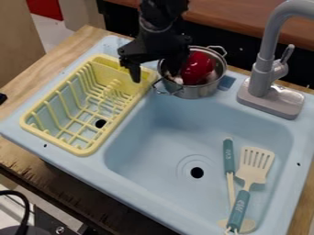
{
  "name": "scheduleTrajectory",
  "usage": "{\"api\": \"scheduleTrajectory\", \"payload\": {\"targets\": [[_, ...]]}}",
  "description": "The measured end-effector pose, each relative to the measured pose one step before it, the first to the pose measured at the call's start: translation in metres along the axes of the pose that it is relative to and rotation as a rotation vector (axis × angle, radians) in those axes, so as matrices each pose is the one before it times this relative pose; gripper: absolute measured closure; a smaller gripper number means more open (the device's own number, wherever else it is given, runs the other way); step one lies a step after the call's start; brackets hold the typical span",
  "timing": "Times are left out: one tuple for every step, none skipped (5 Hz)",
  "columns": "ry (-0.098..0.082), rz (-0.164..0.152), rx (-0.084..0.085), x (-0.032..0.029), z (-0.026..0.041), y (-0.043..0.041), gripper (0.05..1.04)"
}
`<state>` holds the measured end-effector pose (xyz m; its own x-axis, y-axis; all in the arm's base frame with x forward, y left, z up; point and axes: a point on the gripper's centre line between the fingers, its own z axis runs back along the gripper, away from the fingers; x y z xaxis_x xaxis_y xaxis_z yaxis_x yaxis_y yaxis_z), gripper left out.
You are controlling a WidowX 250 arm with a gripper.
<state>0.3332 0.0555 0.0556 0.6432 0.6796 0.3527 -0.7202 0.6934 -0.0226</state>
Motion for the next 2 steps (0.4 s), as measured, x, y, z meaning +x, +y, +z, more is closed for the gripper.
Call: {"api": "scheduleTrajectory", "payload": {"targets": [[0.0257, 0.0102, 0.0083, 0.00334, -0.00109, -0.00551, 0.367], [0.0234, 0.0101, 0.0045, 0.0038, 0.00035, -0.00206, 0.646]]}}
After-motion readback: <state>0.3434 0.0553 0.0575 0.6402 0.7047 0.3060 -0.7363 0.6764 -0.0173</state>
